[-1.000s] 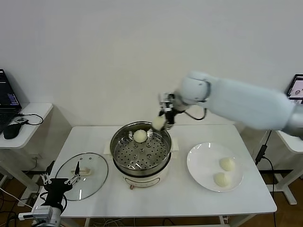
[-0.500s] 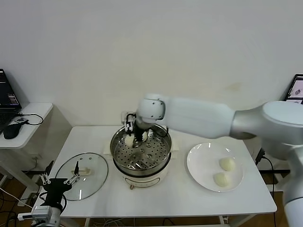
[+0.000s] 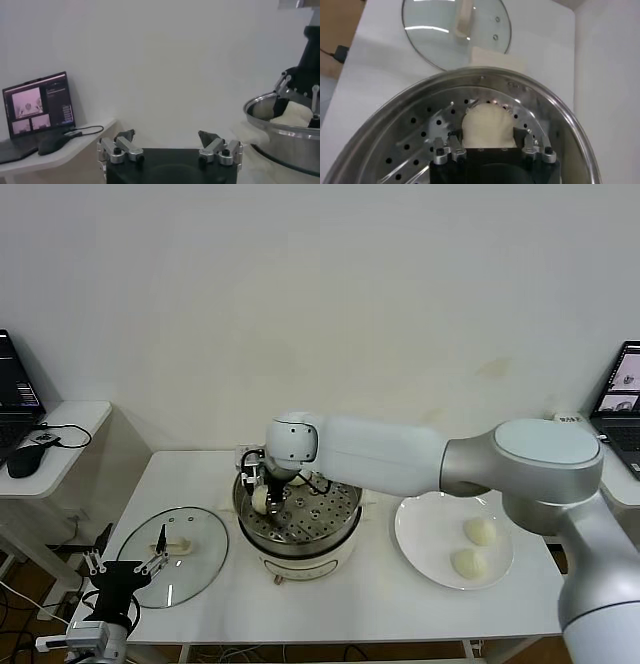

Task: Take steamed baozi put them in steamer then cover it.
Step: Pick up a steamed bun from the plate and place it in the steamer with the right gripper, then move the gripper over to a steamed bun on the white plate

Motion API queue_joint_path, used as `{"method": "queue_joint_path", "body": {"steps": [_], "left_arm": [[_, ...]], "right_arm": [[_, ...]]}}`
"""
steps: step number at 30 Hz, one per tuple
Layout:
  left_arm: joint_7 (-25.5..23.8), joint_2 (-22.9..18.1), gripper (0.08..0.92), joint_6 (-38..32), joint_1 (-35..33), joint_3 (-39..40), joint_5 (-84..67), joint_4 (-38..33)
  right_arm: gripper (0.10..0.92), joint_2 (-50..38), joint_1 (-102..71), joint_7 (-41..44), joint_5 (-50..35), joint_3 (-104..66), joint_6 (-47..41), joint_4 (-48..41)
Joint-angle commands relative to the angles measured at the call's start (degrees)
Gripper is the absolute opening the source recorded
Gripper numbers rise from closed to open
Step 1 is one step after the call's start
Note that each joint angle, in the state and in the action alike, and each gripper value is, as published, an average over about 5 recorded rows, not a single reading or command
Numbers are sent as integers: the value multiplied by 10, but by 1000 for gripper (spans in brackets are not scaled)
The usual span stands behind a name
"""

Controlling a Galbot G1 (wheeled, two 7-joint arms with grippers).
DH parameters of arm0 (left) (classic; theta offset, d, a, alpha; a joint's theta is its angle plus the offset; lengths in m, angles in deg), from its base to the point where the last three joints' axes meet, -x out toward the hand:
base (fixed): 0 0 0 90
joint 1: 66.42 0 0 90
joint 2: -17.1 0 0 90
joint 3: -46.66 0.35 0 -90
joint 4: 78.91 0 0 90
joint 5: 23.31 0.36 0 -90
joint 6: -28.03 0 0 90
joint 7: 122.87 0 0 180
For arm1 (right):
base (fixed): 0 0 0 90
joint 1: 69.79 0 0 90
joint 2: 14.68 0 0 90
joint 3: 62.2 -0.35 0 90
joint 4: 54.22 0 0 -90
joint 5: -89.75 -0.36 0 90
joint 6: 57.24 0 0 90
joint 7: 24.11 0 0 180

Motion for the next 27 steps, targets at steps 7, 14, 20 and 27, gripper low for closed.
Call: {"method": "queue_joint_path", "body": {"steps": [7, 14, 20, 27], "left_arm": [[0, 3, 823, 0, 0, -1, -1, -2], [-1, 2, 823, 4, 5, 4, 0, -5], [-1, 4, 823, 6, 7, 11, 4, -3], [-1, 6, 823, 6, 8, 17, 11, 5]], "right_arm": [[822, -128, 124, 149, 49, 4, 64, 75], [823, -323, 184, 240, 110, 28, 139, 188], [823, -495, 164, 265, 179, 32, 175, 269], [823, -600, 89, 257, 269, 42, 201, 305]]}}
